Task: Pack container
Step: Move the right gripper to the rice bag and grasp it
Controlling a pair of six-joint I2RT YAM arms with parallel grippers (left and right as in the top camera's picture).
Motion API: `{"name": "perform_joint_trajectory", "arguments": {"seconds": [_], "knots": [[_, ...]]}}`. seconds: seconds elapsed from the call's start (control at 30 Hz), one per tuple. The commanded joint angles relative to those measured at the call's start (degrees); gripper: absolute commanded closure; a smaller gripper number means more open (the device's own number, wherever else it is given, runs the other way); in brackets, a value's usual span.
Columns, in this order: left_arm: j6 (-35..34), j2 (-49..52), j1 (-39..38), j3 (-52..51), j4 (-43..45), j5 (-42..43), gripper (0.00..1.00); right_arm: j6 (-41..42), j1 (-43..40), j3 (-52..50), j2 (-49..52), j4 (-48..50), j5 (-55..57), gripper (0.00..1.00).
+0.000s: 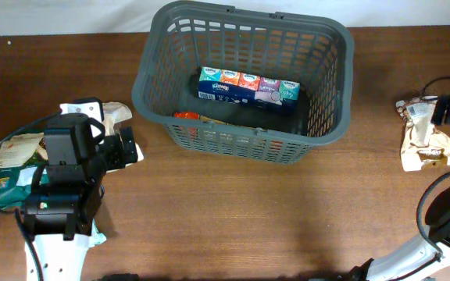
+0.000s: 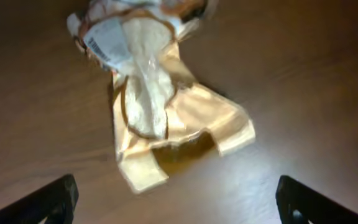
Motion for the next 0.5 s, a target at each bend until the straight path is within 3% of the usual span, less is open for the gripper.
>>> {"name": "perform_joint_trajectory", "arguments": {"seconds": [0.0,0.17,0.47], "knots": [[1.1,0.6,0.1,0.9,-0.1,-0.8,0.01,-10.9,-0.1,-3.0,-0.4,4.9,-4.4,0.01],[1.1,1.0,0.1,0.9,0.0,-0.8,0.01,-15.3,-0.1,-4.3,1.8,10.6,-8.8,0.01],[1.1,1.9,0.1,0.9,0.0,-0.8,0.01,-15.0,-0.1,-4.3,12.2,13.0,-11.4,0.01]]}}
